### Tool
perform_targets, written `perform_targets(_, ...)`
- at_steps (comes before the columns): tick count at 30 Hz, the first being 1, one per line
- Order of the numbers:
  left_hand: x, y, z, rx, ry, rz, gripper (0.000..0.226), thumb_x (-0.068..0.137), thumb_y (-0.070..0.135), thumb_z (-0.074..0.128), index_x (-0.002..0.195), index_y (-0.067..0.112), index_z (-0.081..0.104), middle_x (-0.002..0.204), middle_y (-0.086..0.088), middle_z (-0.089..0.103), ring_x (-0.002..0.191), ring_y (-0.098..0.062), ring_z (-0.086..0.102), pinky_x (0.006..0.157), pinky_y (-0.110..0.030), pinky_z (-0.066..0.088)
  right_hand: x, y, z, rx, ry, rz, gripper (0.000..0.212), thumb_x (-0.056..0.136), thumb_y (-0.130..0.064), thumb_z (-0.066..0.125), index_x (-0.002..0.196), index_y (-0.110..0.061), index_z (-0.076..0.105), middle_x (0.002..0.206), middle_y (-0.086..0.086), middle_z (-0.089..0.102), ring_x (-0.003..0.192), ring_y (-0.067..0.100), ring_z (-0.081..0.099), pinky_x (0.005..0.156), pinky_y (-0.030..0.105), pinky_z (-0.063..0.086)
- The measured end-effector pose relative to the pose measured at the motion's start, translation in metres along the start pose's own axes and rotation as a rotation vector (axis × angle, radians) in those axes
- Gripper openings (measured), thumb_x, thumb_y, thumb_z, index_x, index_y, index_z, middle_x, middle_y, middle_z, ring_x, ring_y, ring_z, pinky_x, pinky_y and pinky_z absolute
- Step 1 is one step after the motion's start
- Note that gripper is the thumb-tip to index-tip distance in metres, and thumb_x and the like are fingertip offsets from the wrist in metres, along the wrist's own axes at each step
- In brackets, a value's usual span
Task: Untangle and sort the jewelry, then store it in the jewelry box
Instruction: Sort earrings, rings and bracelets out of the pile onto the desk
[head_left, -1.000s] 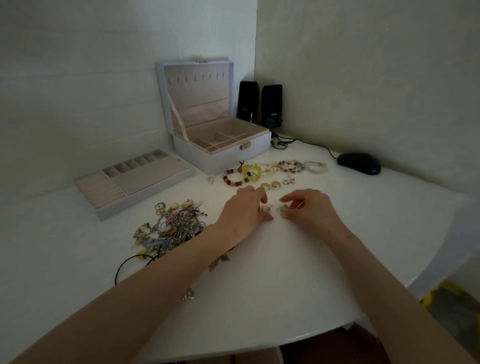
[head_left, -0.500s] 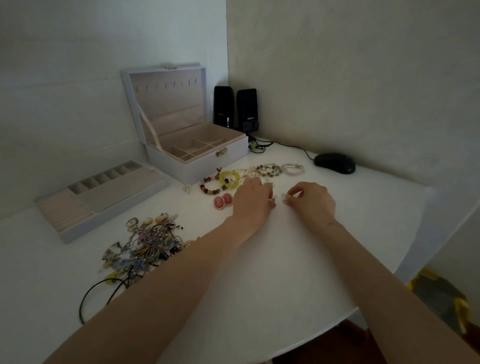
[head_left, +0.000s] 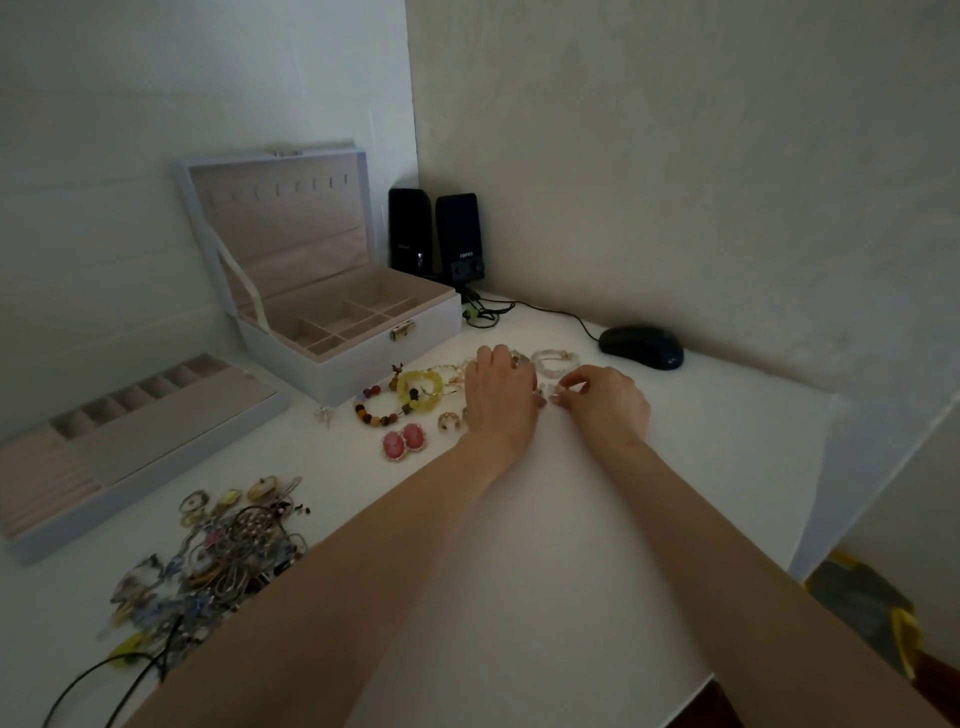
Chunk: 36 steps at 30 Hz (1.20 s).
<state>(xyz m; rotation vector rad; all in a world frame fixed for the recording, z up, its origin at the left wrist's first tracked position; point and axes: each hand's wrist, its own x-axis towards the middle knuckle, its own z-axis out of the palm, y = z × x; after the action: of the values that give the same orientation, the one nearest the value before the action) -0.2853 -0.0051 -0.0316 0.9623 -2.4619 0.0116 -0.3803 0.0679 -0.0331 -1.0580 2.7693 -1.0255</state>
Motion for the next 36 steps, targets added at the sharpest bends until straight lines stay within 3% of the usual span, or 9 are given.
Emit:
perform_targets(7, 0.008, 0.002, 0.007, 0.017, 0.006, -0.014, 0.027, 0.092, 0.038, 0.053, 0.111, 0.019, 0.06, 0.116, -0.004, 0.05, 0.11, -0.024, 0.038, 0.088, -0.032, 0.027, 0.005, 0.001, 0.003, 0.009, 0.007, 0.004, 0.024, 0.086, -0.037, 0.066, 0.109, -0.03, 0.067, 0.113, 0.0, 0.065, 0.105, 0.021, 0.059, 0.075, 0.025, 0.036)
perform_targets(11, 0.008, 0.001, 0.004, 0.006, -0.022, -0.034, 0.042, 0.09, 0.041, 0.056, 0.123, 0.016, 0.051, 0.123, -0.005, 0.049, 0.115, -0.024, 0.038, 0.092, -0.033, 0.028, 0.003, 0.002, 0.001, 0.092, -0.002, 0.043, 0.035, 0.084, -0.034, 0.069, 0.118, -0.029, 0.062, 0.113, 0.0, 0.065, 0.107, 0.021, 0.058, 0.08, 0.026, 0.039)
perform_targets(17, -0.015, -0.014, -0.035, 0.039, -0.141, -0.015, 0.045, 0.086, 0.045, 0.061, 0.121, 0.018, 0.052, 0.126, -0.005, 0.051, 0.119, -0.025, 0.039, 0.095, -0.036, 0.028, -0.016, -0.001, -0.014, 0.288, -0.037, 0.062, 0.033, 0.084, -0.011, 0.065, 0.115, -0.022, 0.063, 0.093, -0.002, 0.063, 0.095, 0.017, 0.061, 0.074, 0.026, 0.043)
perform_targets(20, -0.043, -0.03, -0.061, 0.005, -0.26, -0.033, 0.041, 0.084, 0.045, 0.064, 0.116, 0.02, 0.056, 0.125, -0.004, 0.052, 0.121, -0.025, 0.038, 0.1, -0.038, 0.026, -0.041, -0.02, -0.015, 0.336, -0.08, -0.012, 0.027, 0.082, -0.013, 0.07, 0.107, -0.022, 0.066, 0.085, -0.005, 0.061, 0.09, 0.016, 0.061, 0.08, 0.031, 0.05)
perform_targets(26, -0.111, -0.07, -0.11, -0.113, -0.301, -0.126, 0.038, 0.081, 0.047, 0.067, 0.109, 0.023, 0.056, 0.116, 0.003, 0.055, 0.115, -0.021, 0.042, 0.093, -0.036, 0.03, -0.107, -0.083, -0.003, 0.47, -0.24, -0.278, 0.011, 0.08, -0.016, 0.072, 0.088, -0.023, 0.07, 0.078, -0.007, 0.062, 0.073, 0.009, 0.059, 0.07, 0.033, 0.054)
perform_targets(31, -0.146, -0.128, -0.148, -0.251, -0.241, -0.345, 0.026, 0.076, 0.041, 0.074, 0.074, 0.026, 0.053, 0.097, 0.002, 0.059, 0.1, -0.021, 0.054, 0.09, -0.042, 0.045, -0.14, -0.127, 0.019, 0.462, -0.364, -0.436, 0.012, 0.082, -0.017, 0.071, 0.092, -0.022, 0.071, 0.08, -0.002, 0.063, 0.074, 0.009, 0.058, 0.073, 0.031, 0.052)
perform_targets(34, -0.155, -0.164, -0.16, -0.33, -0.178, -0.46, 0.027, 0.076, 0.038, 0.075, 0.074, 0.022, 0.054, 0.084, 0.002, 0.06, 0.084, -0.019, 0.058, 0.072, -0.035, 0.048, -0.147, -0.144, 0.035, 0.407, -0.397, -0.5, 0.012, 0.081, -0.019, 0.071, 0.093, -0.023, 0.072, 0.079, -0.006, 0.062, 0.08, 0.009, 0.059, 0.081, 0.021, 0.044)
perform_targets(36, -0.16, -0.184, -0.16, -0.338, -0.138, -0.512, 0.024, 0.077, 0.032, 0.075, 0.076, 0.018, 0.056, 0.084, -0.002, 0.061, 0.082, -0.02, 0.058, 0.066, -0.032, 0.046, -0.15, -0.15, 0.044, 0.369, -0.414, -0.533, 0.013, 0.084, -0.021, 0.069, 0.097, -0.023, 0.071, 0.085, -0.005, 0.063, 0.083, 0.008, 0.057, 0.076, 0.009, 0.037)
